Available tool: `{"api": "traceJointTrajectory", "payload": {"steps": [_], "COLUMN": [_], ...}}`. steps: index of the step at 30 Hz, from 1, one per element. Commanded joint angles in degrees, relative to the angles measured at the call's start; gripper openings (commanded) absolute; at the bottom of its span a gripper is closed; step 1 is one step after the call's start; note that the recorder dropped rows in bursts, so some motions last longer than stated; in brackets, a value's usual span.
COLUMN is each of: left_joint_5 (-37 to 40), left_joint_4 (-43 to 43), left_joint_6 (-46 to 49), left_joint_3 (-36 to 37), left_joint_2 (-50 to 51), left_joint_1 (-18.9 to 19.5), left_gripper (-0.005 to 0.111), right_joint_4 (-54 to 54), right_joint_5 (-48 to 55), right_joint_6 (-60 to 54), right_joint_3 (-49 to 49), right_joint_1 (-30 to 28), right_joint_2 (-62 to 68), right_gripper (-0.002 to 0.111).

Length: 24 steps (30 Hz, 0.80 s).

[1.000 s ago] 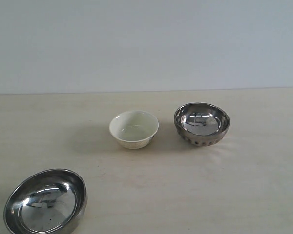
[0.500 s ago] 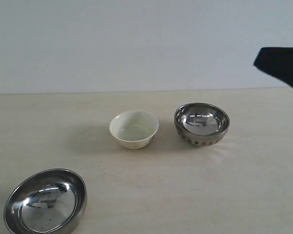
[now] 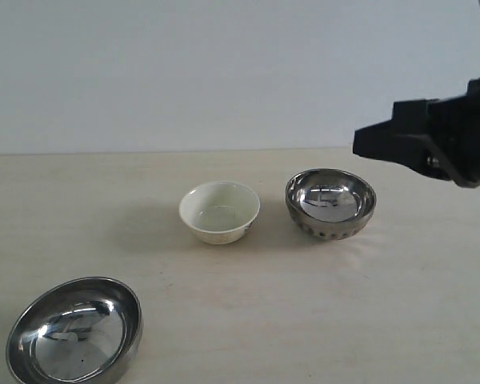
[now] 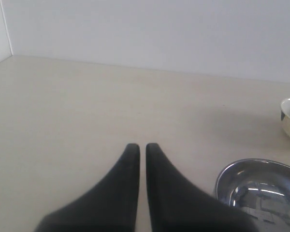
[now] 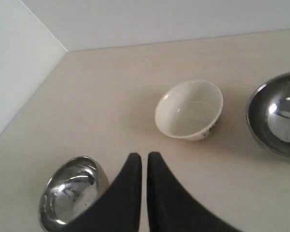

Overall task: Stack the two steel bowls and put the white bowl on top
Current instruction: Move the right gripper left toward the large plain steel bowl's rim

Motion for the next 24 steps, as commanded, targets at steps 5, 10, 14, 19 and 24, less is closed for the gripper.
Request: {"api": "traceJointTrajectory", "payload": {"steps": [5, 10, 14, 19, 24], "left_joint_5": [0.0, 0.0, 0.0, 0.0, 0.0], "left_joint_4": [0.1, 0.1, 0.1, 0.1, 0.1], "left_joint_6": [-0.5, -0.5, -0.5, -0.5, -0.5], "left_joint_3": [0.2, 0.2, 0.2, 0.2, 0.2], "left_joint_2": [-0.1, -0.1, -0.1, -0.1, -0.1], "left_joint_1": [0.2, 0.2, 0.2, 0.2, 0.2], "left_gripper": [0.004, 0.004, 0.004, 0.004, 0.004], "right_joint_4": [-0.9, -0.9, -0.9, 6.9, 26.7], "right_joint_5": [6.9, 27.6, 40.6, 59.2, 69.5], "right_joint_6": [2.6, 1.7, -1.1, -15.8, -38.0], "right_joint_3": [-7.4, -7.6, -7.6, -8.0, -13.2], "right_joint_1": [17.7, 34.4, 46.0, 54.8, 55.5], "right_joint_2": [-1.9, -1.8, 0.1, 5.7, 12.7], "right_gripper": [0.000, 0.000, 0.000, 0.000, 0.000]}}
